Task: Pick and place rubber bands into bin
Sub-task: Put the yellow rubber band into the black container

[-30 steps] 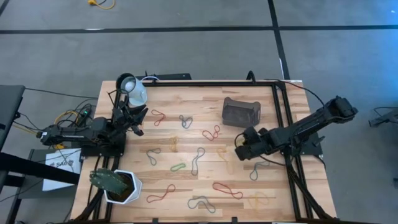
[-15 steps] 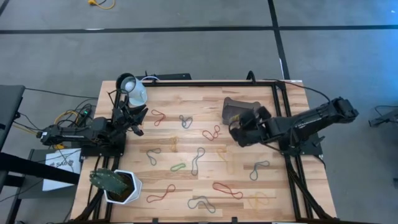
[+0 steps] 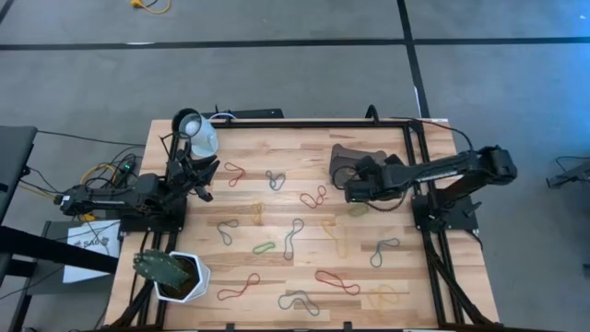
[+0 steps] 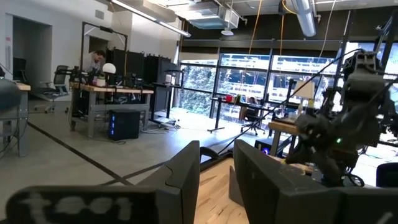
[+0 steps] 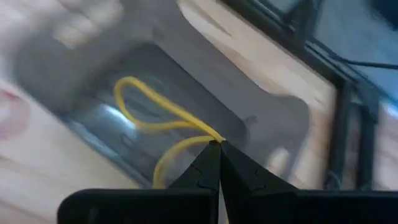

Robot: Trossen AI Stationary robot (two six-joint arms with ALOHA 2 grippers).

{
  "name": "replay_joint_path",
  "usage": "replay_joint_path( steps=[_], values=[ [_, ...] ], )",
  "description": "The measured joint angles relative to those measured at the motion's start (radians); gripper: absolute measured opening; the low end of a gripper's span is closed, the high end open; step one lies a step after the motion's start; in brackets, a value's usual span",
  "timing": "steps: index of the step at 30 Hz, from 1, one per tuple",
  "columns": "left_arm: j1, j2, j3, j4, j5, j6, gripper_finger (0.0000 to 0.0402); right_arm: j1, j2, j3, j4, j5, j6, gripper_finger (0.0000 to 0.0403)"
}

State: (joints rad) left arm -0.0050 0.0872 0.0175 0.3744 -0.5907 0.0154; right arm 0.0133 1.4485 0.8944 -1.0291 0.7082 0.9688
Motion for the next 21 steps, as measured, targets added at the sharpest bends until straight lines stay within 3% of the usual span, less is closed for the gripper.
replay_joint_path(
  steps=[10,15,21],
  values=[
    [0.0,0.0,0.0,0.0,0.001,0.0,0.0088,-0.081,0.15,0.0,-0.076,-0.005,0.015,0.0],
    [0.0,0.0,0.0,-0.001,0.0,0.0,0.0088,-0.134,0.187,0.0,-0.143,-0.09,0.043,0.0],
    [0.0,0.0,0.0,-0.002,0.0,0.0,0.0088,-0.139,0.193,0.0,-0.116,-0.079,0.018,0.0]
  ],
)
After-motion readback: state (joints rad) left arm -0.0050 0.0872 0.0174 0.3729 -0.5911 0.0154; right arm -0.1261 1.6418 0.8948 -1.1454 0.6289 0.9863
